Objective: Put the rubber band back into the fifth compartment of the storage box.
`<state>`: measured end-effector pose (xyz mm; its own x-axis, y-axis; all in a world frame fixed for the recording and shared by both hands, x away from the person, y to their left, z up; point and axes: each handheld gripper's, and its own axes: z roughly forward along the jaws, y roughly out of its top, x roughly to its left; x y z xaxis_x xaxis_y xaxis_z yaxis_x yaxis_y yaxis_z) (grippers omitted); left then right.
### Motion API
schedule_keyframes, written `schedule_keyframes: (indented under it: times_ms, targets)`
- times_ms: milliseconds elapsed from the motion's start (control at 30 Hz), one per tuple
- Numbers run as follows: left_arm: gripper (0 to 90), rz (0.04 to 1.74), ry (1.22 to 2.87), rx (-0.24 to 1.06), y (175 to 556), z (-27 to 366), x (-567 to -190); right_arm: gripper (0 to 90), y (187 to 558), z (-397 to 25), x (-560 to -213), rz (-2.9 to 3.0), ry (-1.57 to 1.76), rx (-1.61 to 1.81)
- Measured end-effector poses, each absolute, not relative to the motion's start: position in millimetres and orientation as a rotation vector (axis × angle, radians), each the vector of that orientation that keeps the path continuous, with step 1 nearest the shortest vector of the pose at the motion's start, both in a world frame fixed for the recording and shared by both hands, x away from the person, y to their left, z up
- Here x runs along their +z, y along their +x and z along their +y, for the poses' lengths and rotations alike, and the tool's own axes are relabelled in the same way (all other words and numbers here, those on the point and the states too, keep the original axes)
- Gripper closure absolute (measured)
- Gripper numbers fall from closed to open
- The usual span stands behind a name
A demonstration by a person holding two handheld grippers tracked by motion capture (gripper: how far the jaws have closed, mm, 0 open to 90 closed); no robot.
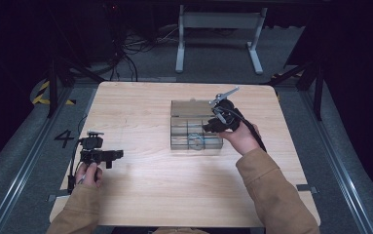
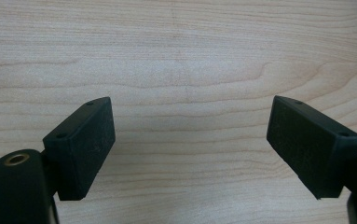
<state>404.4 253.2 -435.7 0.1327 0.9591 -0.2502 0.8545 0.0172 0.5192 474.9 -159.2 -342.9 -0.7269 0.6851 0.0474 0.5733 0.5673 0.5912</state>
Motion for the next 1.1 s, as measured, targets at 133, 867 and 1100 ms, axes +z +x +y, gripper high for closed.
schedule_keyframes:
  times_ms: [133,867,1100]
  targets:
    - [16.0,1.744,1.863,0.237,403.7,253.3,-435.6,59.4,466.5,-166.1,-337.6,2.607,1.042,0.886]
    - [16.0,1.738,1.867,0.241,405.0,250.1,-435.3,52.0,423.4,-224.3,-331.0,2.563,1.009,0.916]
    - [16.0,1.740,1.869,0.240,405.1,249.9,-435.1,51.6,406.0,-245.9,-340.9,2.560,0.976,0.934]
